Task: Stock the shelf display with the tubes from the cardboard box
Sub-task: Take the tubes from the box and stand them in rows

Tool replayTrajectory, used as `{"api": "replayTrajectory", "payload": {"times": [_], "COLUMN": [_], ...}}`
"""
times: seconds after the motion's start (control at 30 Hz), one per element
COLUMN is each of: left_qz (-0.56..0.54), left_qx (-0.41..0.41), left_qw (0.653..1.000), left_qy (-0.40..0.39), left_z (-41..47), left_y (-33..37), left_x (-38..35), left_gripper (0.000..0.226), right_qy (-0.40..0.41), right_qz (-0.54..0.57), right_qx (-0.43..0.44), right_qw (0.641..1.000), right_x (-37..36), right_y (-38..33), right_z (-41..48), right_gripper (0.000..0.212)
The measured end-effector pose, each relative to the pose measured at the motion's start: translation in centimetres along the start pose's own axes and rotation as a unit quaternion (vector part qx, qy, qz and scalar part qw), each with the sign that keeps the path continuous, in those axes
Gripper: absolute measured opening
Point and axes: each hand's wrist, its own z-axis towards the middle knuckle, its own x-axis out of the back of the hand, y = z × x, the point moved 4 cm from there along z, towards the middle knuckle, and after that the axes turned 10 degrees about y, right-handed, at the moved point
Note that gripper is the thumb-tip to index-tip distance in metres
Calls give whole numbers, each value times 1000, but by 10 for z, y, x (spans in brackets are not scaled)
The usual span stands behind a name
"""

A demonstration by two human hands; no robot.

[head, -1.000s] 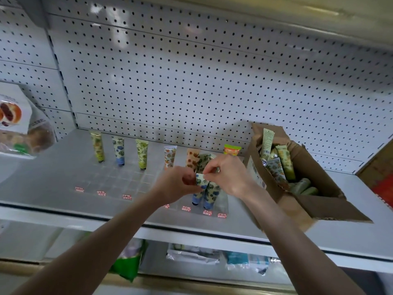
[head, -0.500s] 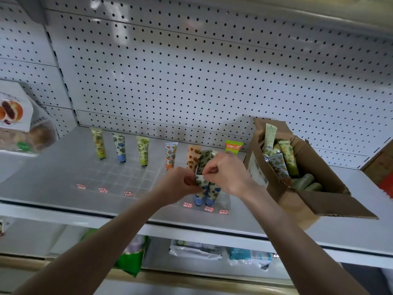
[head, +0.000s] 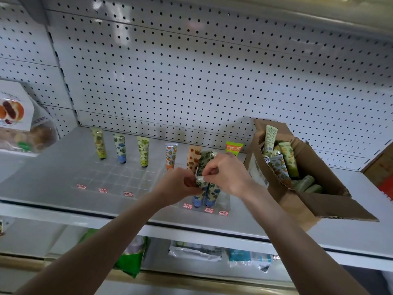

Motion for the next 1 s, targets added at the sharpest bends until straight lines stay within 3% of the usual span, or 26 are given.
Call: {"api": "replayTrajectory", "payload": {"times": [0.5,1.0], "left_qz": [1,-34], "left_qx": [0,-4], "left_qw": [1000,998], "left_qy": [9,50], "left_z": [-2,7], "left_y": [-2,28], "left_x": [-1,35], "left_gripper": [20,36], "right_qy": [0,121], "right_qz": [63,90], "right_qx": [-39,-69], "right_qw": [997,986], "right_x": [5,55], "right_y": [6,27], "right_z": [-1,-1], "right_gripper": [6,8]}}
